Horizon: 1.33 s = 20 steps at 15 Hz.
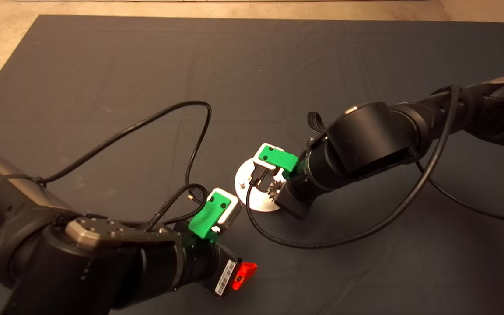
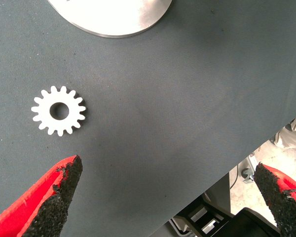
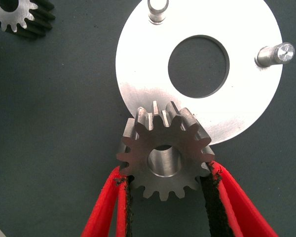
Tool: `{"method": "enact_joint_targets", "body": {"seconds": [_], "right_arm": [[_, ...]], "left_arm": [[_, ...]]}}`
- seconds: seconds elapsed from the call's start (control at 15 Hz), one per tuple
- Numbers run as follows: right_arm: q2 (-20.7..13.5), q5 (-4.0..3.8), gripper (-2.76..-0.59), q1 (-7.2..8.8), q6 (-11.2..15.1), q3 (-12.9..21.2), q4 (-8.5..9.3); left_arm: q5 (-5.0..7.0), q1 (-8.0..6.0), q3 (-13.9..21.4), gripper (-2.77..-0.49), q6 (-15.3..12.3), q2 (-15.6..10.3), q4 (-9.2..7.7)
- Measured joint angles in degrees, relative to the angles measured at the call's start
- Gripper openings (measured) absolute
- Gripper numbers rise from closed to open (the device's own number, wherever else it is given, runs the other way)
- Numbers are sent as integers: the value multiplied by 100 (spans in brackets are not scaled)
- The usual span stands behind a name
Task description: Install three planetary gears onto the carrier pins
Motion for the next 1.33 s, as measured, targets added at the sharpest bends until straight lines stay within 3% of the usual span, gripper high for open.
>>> {"method": "enact_joint_targets", "body": {"seconds": [0.27, 0.53, 1.33], "right_arm": [[0, -1, -268, -6, -234, -102, 22], [0, -2, -268, -187, -455, -247, 23], [-6, 0, -268, -255, -701, -395, 26]], "left_arm": [[2, 0, 0, -75, 0, -2, 0], [2, 0, 0, -75, 0, -37, 1], [2, -30, 0, -75, 0, -80, 6]]}}
